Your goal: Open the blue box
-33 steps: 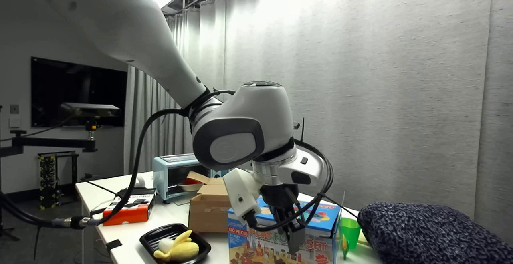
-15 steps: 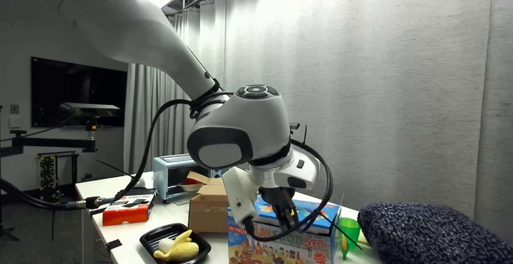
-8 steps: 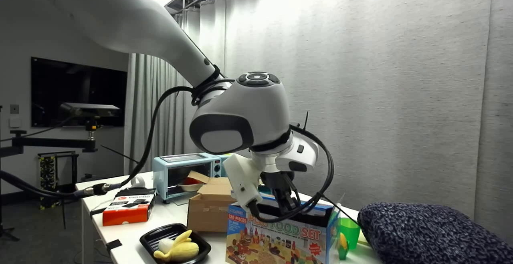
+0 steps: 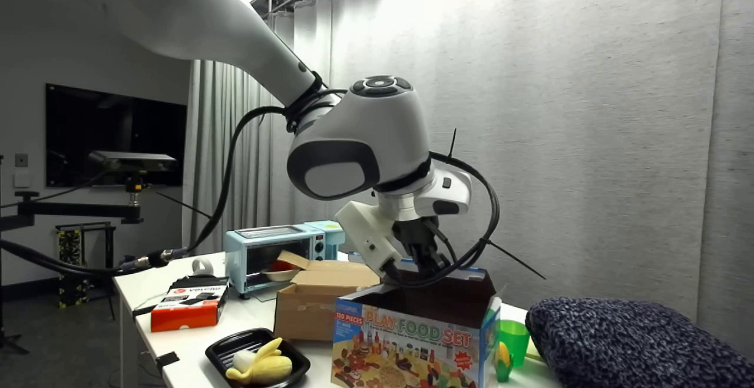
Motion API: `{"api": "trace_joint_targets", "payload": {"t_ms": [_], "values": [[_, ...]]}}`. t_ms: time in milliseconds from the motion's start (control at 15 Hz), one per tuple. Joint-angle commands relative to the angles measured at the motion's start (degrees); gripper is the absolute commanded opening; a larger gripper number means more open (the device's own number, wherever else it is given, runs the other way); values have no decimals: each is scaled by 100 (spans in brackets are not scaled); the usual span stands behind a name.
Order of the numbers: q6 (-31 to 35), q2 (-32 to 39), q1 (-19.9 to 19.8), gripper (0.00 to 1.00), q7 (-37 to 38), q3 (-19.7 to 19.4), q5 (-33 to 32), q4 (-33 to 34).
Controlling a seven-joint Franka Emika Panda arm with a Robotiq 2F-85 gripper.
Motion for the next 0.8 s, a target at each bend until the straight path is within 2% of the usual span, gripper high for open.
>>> {"api": "trace_joint_targets", "payload": {"t_ms": [0, 333, 733], "values": [[258, 237, 79, 0, -380, 99, 312, 407], [806, 531, 152, 0, -580, 328, 374, 972], [1074, 1012, 190, 0, -576, 629, 200, 1725]]}}
